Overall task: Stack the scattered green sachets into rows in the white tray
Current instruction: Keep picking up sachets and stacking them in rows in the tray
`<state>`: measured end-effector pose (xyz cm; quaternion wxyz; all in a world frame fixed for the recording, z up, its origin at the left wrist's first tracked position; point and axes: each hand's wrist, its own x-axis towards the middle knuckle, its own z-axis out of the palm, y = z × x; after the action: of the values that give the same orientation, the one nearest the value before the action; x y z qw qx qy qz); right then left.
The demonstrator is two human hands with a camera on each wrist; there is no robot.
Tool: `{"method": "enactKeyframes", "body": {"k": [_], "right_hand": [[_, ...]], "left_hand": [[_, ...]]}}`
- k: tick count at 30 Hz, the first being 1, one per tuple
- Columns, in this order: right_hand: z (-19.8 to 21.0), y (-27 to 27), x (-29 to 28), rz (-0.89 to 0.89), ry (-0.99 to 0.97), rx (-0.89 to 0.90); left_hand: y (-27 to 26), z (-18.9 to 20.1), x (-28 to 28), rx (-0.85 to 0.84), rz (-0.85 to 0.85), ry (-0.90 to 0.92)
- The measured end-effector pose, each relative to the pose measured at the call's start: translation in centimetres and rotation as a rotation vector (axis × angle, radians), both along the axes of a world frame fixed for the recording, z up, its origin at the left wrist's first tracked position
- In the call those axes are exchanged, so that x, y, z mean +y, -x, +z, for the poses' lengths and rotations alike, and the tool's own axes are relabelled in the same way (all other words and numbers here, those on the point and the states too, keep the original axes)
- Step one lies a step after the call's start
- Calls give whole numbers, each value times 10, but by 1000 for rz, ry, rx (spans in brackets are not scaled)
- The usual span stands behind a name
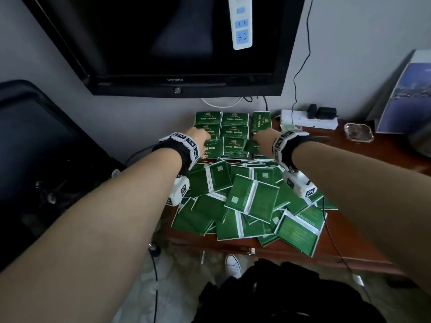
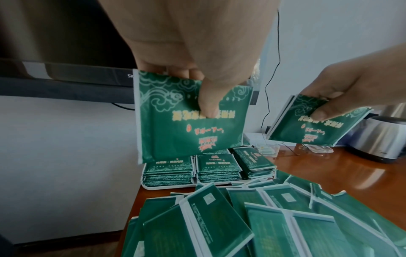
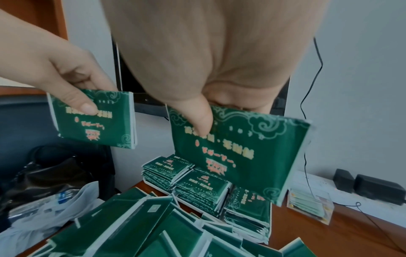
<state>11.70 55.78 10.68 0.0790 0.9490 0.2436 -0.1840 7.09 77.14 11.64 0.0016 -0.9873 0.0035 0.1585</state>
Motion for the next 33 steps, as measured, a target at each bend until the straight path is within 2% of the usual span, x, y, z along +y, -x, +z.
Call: {"method": "enactKeyframes", "body": {"k": [9,13,20,24,33], "right_hand": [[-41,-75,32,-83,-64,61],[-54,-108,48,-65,-44,76],[-103,-161,76,-44,-70,67],[-132,-175,85,16,-67,36],[-169,-175,84,-1,-76,167]], "left_hand": [[-97,-52,42,-2,-8,40],[-134,-79,58,-14,2,58],[-184,-122,78,-47,-49,26],[-198,-141,83,-69,-109,-26],[-189,-176,85,1,-220,-95]]}}
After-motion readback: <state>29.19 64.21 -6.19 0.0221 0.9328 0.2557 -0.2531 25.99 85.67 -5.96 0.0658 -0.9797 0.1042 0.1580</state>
